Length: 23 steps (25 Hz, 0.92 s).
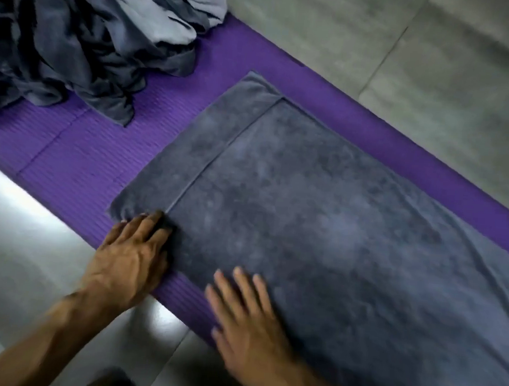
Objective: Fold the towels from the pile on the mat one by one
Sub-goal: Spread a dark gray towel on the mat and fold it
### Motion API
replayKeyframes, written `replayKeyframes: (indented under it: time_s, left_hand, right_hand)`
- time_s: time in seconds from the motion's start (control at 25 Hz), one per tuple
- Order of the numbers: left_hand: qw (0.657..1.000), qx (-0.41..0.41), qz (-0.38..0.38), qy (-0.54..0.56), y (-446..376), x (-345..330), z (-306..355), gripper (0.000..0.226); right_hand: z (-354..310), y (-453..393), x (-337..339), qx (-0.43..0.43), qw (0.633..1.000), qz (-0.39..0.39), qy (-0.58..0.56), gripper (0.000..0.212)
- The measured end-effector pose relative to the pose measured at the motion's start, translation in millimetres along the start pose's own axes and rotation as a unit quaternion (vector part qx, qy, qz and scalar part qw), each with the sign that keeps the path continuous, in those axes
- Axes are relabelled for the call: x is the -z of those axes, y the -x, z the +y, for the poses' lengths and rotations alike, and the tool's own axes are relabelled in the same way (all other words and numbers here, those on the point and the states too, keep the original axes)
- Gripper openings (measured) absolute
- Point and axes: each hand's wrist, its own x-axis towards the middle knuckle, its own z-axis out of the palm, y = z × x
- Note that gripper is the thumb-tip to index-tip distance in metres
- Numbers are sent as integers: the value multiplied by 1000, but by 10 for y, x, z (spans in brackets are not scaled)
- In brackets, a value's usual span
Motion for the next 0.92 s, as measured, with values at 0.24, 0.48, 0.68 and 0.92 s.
replayKeyframes:
  time_s: [0.24,0.48,0.68,0.92]
  left_hand:
    - [983,-134,124,11,23,91,503,41]
    - [947,-307,73,67,-186,-38,2066,61]
    - [923,-383,-10,28,-189,-14,3006,48]
    - [913,-344,-206,-71,-82,124,3705,116]
  right_hand:
    - [484,1087,94,-249,962,88,-72,60]
    - [567,1960,18,-190,981,5,-45,38]
    - [846,2756,170,-463,885,39,-32,70]
    - [590,3065,236,-420,897,93,-104,40]
